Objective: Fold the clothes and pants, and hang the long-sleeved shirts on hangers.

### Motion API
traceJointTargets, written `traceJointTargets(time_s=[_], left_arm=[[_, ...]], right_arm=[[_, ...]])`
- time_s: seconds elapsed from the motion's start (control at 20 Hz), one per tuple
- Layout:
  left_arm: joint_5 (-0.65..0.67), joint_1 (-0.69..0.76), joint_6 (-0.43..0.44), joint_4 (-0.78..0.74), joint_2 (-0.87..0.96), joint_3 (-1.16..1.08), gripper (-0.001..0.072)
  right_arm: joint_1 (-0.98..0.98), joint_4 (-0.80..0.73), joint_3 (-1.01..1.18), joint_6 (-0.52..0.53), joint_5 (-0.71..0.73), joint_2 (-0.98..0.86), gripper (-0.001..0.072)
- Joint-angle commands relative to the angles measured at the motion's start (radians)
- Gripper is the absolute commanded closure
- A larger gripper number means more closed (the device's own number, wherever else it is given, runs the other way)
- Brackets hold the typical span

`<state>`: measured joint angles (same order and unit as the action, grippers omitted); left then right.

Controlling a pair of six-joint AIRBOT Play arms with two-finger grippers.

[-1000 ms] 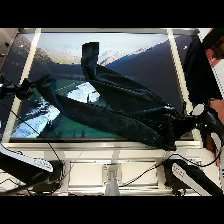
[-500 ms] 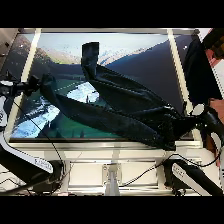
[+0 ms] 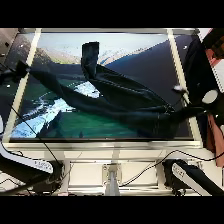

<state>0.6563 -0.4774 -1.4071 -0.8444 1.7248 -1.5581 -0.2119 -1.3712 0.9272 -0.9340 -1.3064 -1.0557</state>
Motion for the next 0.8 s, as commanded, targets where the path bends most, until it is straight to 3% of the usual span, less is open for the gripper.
traceJointTargets(time_s=[0.0,0.2,0.3,0.5,0.75], left_arm=[[0.039,-0.026,-0.134,-0.111,-0.079,-0.044,0.0695],[0.294,-0.095,-0.29,-0.459,-0.137,-0.044,0.0695],[0.434,-0.138,-0.294,-0.549,-0.142,-0.044,0.0694],[0.57,-0.185,-0.229,-0.566,-0.142,-0.044,0.0693],[0.589,-0.183,-0.156,-0.562,-0.141,-0.043,0.0693]], right_arm=[[0.0,-0.055,0.163,0.0,0.315,-0.001,0.0666],[-0.002,-0.144,0.241,-0.084,0.515,-0.001,0.0666],[-0.036,-0.172,0.241,-0.113,0.511,-0.02,0.0667],[-0.068,-0.168,0.241,-0.112,0.298,-0.054,0.0665],[-0.067,-0.089,0.241,-0.082,-0.083,-0.053,0.0665]])
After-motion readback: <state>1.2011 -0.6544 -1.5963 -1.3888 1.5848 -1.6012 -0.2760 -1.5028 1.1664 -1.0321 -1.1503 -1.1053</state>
